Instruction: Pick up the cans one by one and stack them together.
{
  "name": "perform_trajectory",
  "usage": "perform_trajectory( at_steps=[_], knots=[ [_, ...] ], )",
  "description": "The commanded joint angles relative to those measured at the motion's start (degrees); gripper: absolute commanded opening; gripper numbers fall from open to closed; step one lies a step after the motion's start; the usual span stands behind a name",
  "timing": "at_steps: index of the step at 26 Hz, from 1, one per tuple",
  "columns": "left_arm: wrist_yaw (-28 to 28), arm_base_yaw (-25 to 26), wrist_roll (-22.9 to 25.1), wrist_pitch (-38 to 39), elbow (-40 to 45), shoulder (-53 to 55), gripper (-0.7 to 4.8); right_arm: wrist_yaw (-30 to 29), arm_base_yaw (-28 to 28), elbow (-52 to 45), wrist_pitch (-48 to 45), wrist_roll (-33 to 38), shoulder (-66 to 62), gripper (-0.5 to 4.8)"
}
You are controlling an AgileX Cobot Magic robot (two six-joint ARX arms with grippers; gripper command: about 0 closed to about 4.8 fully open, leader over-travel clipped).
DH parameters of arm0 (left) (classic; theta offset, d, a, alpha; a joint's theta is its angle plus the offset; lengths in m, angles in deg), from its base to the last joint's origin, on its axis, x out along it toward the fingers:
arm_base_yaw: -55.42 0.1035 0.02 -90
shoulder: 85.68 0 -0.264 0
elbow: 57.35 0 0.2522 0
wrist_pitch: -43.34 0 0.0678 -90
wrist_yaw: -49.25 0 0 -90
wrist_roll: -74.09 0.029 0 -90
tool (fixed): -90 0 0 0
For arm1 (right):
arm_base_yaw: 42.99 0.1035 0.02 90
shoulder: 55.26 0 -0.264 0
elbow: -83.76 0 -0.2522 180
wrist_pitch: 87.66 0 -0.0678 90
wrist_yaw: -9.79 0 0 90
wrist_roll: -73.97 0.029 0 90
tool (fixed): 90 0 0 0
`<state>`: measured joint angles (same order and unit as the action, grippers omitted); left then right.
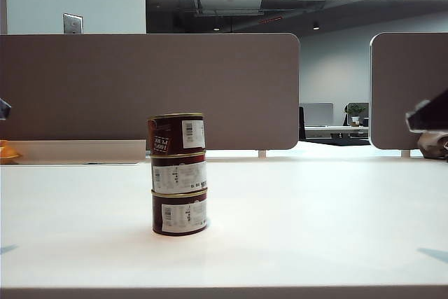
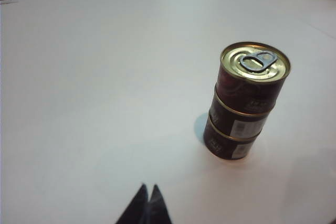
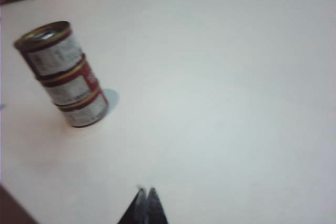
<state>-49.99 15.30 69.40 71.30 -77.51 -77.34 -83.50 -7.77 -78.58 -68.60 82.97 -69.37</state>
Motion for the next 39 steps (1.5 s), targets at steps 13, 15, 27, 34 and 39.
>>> perform_trajectory(
  at_steps=[13, 15, 27, 34, 39],
  knots=[
    [-2.43, 0.09, 2.80, -7.41, 5.99, 0.00, -0.06, 11.13, -0.04, -3.85, -2.19, 0.00, -0.17, 0.04],
    [-2.32, 0.09, 2.80, -7.52, 5.99, 0.00, -0.06, 11.15, -0.04, -3.85, -2.01, 0.00, -0.17, 0.04],
    [-2.10, 0.07, 2.14, -7.45, 5.90, -0.02, -0.05, 11.15, -0.04, -3.85, -2.14, 0.00, -0.13, 0.04],
    [-2.10, 0.07, 2.14, -7.45, 5.88, -0.39, -0.05, 11.13, -0.04, -3.85, -2.08, 0.00, -0.02, 0.04],
    [-2.10, 0.09, 2.14, -7.41, 5.90, -0.39, -0.05, 11.13, -0.11, -3.85, -2.43, 0.00, 1.70, 0.04]
  ],
)
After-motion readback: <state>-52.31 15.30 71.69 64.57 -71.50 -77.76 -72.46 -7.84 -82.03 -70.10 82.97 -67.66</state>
